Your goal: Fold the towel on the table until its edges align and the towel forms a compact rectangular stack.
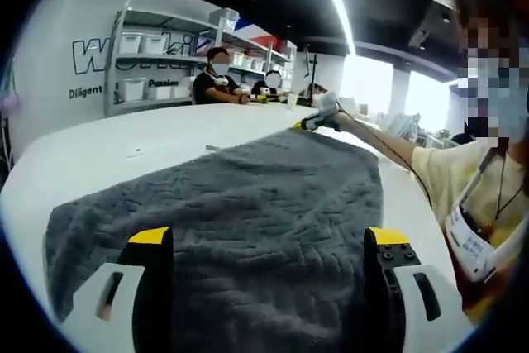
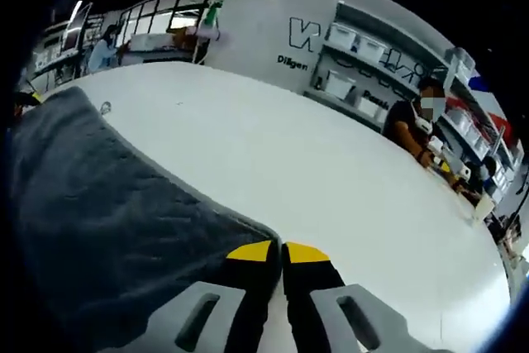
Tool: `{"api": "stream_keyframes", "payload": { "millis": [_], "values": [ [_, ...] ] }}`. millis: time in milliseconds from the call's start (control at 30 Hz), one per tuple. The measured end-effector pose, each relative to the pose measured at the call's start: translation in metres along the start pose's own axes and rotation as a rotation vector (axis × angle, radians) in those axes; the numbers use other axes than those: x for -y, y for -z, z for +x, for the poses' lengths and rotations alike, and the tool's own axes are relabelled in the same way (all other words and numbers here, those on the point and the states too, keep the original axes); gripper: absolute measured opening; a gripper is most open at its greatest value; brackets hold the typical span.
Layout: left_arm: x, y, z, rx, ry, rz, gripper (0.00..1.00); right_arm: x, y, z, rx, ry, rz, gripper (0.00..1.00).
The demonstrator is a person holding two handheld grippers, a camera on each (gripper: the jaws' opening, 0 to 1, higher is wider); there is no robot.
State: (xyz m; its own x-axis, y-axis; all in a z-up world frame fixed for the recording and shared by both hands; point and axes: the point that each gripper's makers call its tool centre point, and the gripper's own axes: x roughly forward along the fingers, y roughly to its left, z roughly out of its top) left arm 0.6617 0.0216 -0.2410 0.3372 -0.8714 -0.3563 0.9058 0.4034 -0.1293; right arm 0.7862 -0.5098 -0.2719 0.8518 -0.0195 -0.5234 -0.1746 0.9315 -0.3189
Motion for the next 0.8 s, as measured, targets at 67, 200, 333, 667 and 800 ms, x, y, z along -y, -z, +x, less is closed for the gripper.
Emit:
{"api": "stream_keyframes", "payload": {
  "millis": [67, 200, 333, 667, 800],
  "values": [
    [0.000, 0.000, 0.000, -0.001, -0.001, 0.000, 0.93, 0.003, -0.001, 0.002, -0.003, 0.008, 0.004, 0.01],
    [0.000, -0.001, 0.000, 0.002, 0.001, -0.001, 0.93, 0.009, -0.001, 0.005, -0.012, 0.042, -0.030, 0.01],
    [0.000, -0.002, -0.001, 0.004, 0.003, -0.002, 0.93, 0.016, -0.002, 0.009, -0.025, 0.092, -0.068, 0.02],
    [-0.002, -0.002, -0.001, 0.003, -0.005, -0.001, 0.93, 0.014, -0.007, -0.003, -0.087, 0.135, -0.135, 0.17],
    [-0.003, -0.001, -0.002, 0.001, -0.009, 0.000, 0.93, 0.014, -0.014, -0.026, -0.079, 0.173, -0.170, 0.30]
  ]
}}
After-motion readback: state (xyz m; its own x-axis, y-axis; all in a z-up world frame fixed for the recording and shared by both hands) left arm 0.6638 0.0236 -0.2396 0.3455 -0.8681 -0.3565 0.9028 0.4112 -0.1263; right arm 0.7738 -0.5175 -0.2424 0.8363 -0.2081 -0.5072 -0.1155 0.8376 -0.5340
